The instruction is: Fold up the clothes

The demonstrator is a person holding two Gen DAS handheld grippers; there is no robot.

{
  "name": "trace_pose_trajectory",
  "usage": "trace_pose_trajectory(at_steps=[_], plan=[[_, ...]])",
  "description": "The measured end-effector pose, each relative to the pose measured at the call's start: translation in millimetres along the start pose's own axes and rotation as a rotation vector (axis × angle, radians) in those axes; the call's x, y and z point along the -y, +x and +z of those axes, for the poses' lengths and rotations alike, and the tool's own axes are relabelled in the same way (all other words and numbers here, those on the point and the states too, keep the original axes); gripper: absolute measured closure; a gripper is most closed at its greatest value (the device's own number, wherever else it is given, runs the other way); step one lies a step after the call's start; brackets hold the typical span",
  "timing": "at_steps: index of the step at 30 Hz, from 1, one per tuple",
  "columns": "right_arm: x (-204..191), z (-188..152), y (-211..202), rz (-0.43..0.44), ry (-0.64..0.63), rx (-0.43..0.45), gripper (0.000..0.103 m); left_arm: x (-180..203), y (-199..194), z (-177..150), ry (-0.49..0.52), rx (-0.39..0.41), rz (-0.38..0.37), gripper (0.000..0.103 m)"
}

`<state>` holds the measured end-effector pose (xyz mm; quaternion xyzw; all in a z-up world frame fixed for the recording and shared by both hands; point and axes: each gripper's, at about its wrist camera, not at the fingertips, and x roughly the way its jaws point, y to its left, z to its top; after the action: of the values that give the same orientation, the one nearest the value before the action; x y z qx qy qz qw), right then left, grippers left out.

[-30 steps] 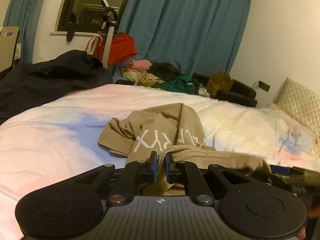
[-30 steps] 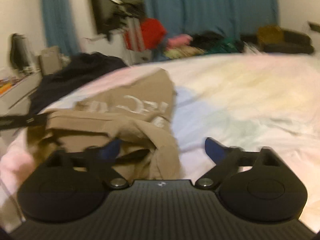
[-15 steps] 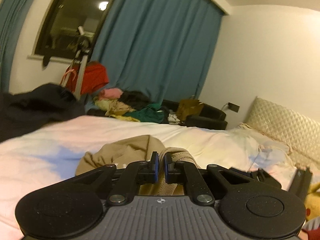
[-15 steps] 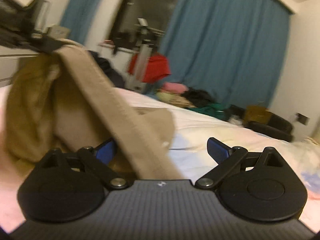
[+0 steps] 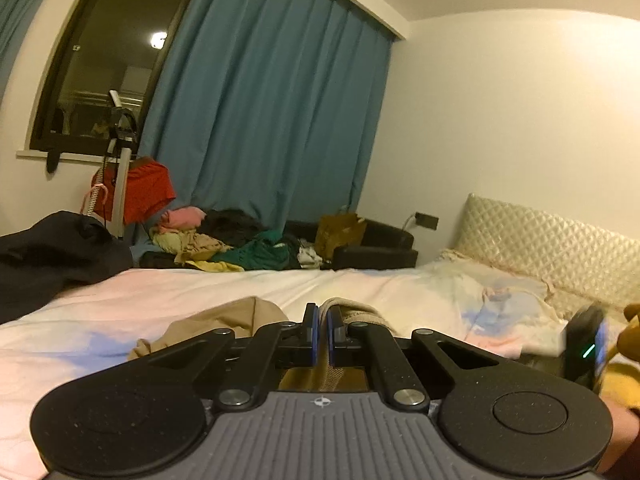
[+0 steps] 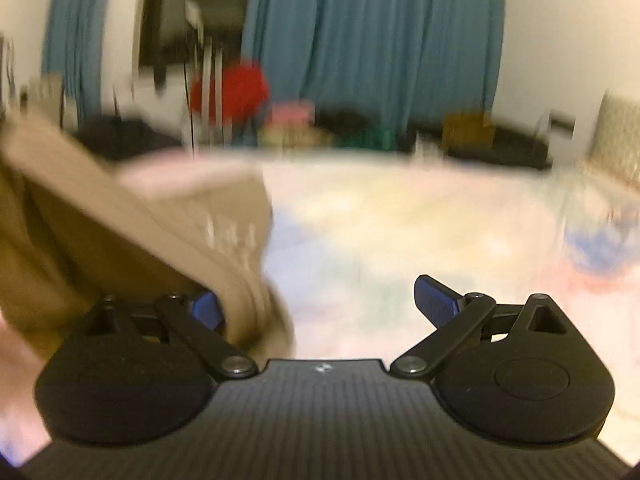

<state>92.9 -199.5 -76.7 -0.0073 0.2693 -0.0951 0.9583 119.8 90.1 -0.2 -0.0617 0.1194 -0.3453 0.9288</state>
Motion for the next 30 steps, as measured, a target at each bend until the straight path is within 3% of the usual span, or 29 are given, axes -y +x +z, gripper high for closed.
trace_pose_trajectory(at_steps=[2,5,10,15,19,22,24,27,30], plan=[[2.1,-6.7,15.8,0.005,0.017,-0.08,0.005,-4.4,-4.0,0.5,-0.015,0.004,0.012,0.099],[8.8,-2.9,19.3,0.012,0.094,-0.053,0.005,-10.1,-4.8,-0.7,-0.03,-0.003,0.039,0.098],[6.2,6.0,-3.8,0.068,0.143,0.198,0.005,-25.8,-3.6,-0.6,-0.064,-0.041,0.073,0.098],[-25.6,-1.8,10.8,0.129,0.011,0.171,0.005,-27.6,-3.4,0.4,-0.06,-0.045,0.067,0.098],[-38.3,-3.7,34.1,0.026,-0.059,0.116,0.005,-28.9,-1.7,-1.6,-0.06,-0.056,0.083,0.098],[-18.9,1.0,39.2,-0.096,0.026,0.114,0.005,-30.9,3.6,-5.0,-0.057,-0.088,0.119,0.096],[-6.3,2.9,30.1,-0.112,0.109,0.16,0.005,-32.2,10.6,-7.9,-0.052,-0.126,0.138,0.096],[1.9,2.6,10.9,-0.081,0.19,0.261,0.005,-30.8,20.4,-13.0,-0.028,-0.18,0.17,0.09],[2.9,4.2,1.2,-0.062,0.183,0.347,0.005,-27.9,28.3,-18.2,0.007,-0.225,0.204,0.065]])
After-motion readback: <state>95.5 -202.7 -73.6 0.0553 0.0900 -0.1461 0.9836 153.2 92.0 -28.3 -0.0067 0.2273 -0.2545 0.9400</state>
